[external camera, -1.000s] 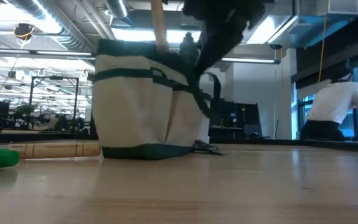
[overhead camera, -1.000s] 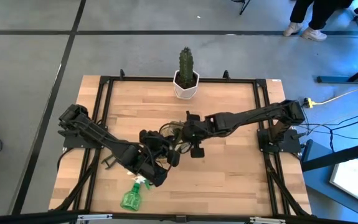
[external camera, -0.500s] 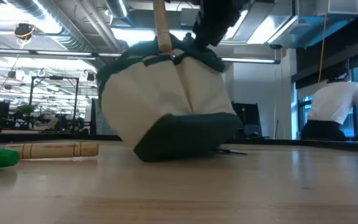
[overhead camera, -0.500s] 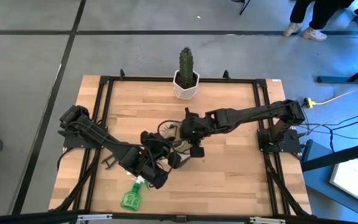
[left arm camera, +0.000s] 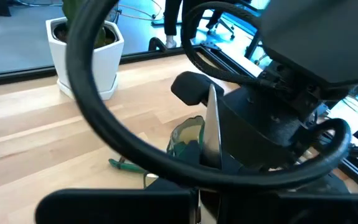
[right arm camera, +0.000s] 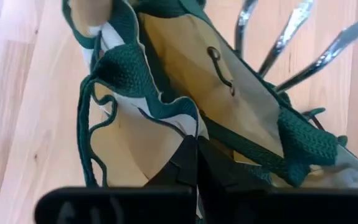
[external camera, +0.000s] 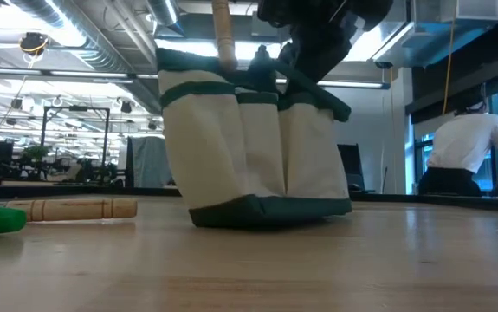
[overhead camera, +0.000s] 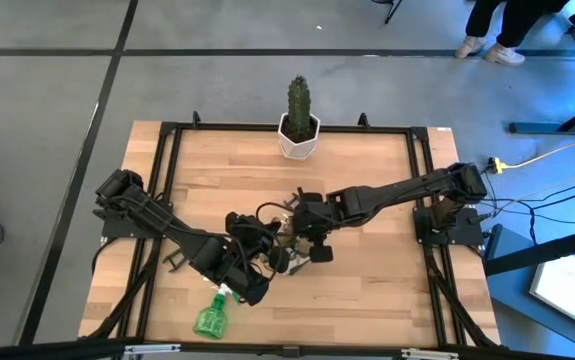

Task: Pick & Place Garden tools in Gardening bag
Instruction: Put the right brown trowel into the green gardening bag

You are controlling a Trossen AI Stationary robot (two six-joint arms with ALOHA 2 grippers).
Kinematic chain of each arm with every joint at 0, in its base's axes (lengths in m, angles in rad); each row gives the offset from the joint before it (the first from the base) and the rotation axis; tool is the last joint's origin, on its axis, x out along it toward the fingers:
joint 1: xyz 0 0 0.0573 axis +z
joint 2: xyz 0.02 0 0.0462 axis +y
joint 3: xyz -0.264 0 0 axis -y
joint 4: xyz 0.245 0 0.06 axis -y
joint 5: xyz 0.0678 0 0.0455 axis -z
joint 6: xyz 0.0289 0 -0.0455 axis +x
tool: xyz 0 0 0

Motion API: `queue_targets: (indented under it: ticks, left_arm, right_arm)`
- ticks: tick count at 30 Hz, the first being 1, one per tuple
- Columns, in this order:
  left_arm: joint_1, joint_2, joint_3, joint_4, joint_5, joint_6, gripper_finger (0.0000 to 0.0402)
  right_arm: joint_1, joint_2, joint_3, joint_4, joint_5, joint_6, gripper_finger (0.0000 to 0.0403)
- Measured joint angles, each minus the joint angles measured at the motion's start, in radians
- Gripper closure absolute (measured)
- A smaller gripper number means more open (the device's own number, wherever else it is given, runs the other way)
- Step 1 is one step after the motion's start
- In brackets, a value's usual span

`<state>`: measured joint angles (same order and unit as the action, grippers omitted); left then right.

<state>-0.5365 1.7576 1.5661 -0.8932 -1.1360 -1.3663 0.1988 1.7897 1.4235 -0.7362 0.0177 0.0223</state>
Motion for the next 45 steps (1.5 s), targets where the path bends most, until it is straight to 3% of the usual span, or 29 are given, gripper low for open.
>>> queue_targets:
  ticks: [12, 19, 25, 36, 41, 45]
  left_arm:
    - [0.008, 0.0, 0.0, 0.045, -0.022, 0.046, 0.04]
    - [0.008, 0.001, 0.001, 0.11, -0.02, 0.106, 0.04]
    - [0.008, 0.029, 0.002, 0.117, 0.004, 0.094, 0.04]
    - [-0.001, 0.061, 0.002, 0.127, -0.002, 0.081, 0.04]
    - [-0.001, 0.063, 0.002, 0.127, -0.013, 0.081, 0.04]
    - [0.0, 0.063, 0.002, 0.127, -0.012, 0.076, 0.04]
  right_arm:
    - [0.006, -0.005, 0.0, -0.005, -0.045, 0.037, 0.0403]
    - [0.006, -0.036, 0.015, -0.046, -0.049, -0.073, 0.0395]
    - [0.024, -0.043, 0.06, -0.099, -0.117, -0.147, 0.0354]
    - [0.12, -0.045, 0.063, -0.073, -0.107, -0.229, 0.0215]
    - [0.145, -0.045, 0.063, -0.028, -0.066, -0.278, 0.0204]
    - [0.152, -0.045, 0.063, 0.038, -0.032, -0.296, 0.0219]
